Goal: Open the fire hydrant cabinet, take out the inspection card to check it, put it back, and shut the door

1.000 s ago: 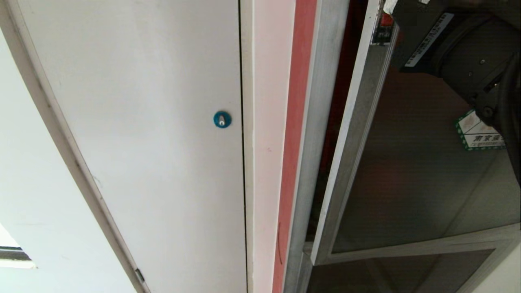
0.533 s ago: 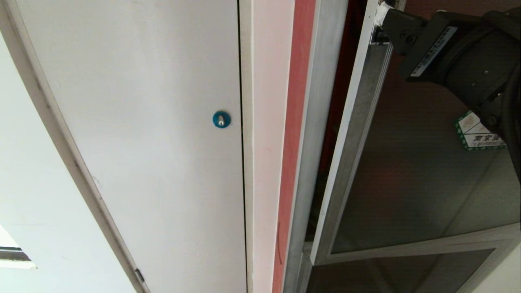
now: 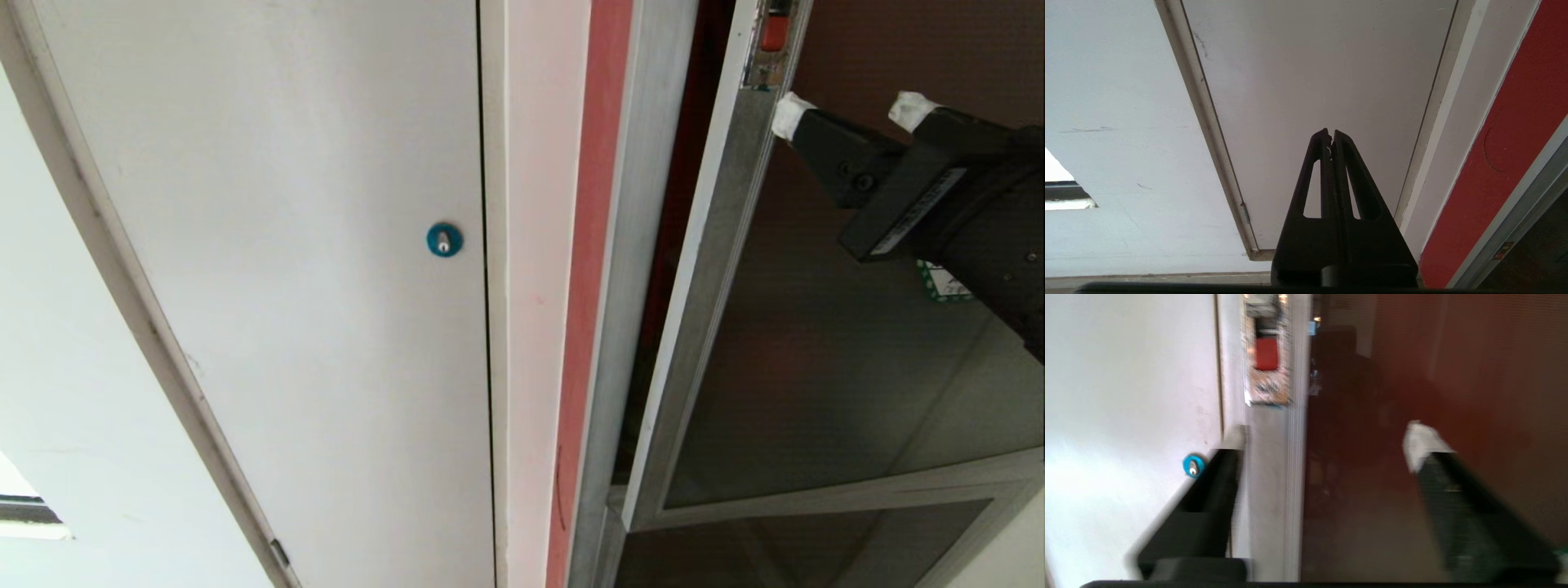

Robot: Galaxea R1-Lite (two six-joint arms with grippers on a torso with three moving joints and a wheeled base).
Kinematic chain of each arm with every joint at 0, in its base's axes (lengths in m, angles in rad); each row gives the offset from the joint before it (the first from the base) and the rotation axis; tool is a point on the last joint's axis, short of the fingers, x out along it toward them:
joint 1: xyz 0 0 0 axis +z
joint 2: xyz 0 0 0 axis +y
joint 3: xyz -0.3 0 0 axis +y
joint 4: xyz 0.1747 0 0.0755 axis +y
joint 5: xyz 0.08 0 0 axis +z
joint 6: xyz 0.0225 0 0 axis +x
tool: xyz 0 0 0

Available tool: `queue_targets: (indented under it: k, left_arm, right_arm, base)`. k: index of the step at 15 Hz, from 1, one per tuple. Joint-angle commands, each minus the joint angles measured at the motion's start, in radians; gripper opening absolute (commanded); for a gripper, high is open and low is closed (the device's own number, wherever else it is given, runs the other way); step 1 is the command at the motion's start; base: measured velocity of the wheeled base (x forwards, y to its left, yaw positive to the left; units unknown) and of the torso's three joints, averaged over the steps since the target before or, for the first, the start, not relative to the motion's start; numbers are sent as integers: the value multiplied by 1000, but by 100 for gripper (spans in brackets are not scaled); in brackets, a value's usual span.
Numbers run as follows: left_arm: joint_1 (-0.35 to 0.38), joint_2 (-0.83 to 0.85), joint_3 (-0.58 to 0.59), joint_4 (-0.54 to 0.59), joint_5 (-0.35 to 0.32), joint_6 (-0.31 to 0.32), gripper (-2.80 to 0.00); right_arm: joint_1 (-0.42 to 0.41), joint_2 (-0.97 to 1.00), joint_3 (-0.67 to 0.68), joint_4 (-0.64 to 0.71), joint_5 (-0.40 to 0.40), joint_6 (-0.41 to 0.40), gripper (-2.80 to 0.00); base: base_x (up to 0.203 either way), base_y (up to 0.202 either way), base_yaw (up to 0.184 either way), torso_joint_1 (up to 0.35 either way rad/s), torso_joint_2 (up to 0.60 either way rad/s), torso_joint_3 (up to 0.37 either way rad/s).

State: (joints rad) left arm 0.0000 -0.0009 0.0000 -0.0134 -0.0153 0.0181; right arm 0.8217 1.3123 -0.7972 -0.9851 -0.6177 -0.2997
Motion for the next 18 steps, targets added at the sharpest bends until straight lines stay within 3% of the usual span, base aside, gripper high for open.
queue_targets:
  k: [1,4,8,14,18]
  left_arm:
    - [0,-1,6,0,0,0,-280]
    - [0,-1,6,0,0,0,-280]
    - [0,-1,6,0,0,0,-280]
    - [0,-1,6,0,0,0,-280]
    - [0,-1,6,0,0,0,-280]
  right_arm:
    - [0,-63,39,-6,-2,-6,-280]
    - [-32,-133,98,-6,-3,-7,-280]
    - [-158,-281,171,30,-4,-7,-280]
    - [-481,-588,162,323,-6,0,-280]
    - [-683,-782,110,597,-2,0,-280]
  base:
    - [0,0,0,0,0,0]
    - [0,0,0,0,0,0]
    - [0,0,0,0,0,0]
    - [0,0,0,0,0,0]
    - [0,0,0,0,0,0]
